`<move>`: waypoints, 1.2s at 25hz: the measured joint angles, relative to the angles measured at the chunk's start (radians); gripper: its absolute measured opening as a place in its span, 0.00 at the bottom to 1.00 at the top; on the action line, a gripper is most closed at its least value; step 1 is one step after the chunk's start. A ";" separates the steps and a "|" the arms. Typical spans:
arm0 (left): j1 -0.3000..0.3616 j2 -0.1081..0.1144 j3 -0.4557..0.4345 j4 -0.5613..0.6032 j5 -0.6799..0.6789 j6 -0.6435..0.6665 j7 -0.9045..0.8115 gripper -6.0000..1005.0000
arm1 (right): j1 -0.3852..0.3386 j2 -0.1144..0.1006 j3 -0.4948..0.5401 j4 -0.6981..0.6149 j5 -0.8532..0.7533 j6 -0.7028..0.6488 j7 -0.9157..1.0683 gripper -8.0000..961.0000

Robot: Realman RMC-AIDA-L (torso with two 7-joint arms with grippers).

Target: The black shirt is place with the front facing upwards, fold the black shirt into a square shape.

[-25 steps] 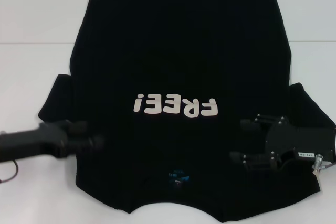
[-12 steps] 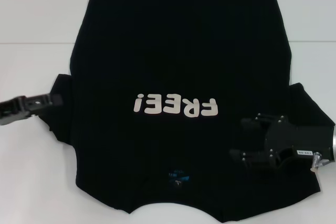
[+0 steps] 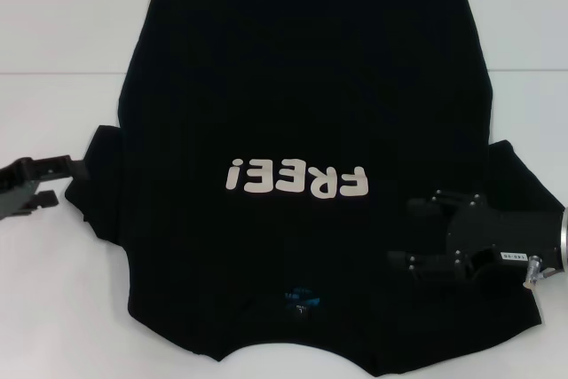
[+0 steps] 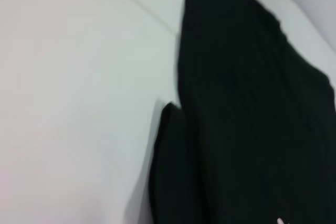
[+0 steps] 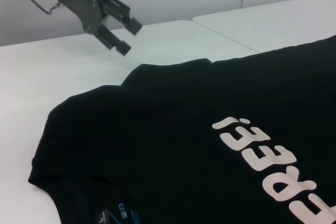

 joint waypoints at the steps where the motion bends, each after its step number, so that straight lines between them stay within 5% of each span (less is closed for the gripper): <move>1: -0.004 0.000 0.002 -0.008 0.005 -0.003 -0.005 0.83 | 0.000 0.000 0.000 0.000 0.000 0.000 0.000 0.95; 30: -0.056 -0.007 0.029 -0.135 0.021 -0.123 -0.006 0.83 | 0.000 0.000 0.000 0.000 0.000 0.003 0.000 0.95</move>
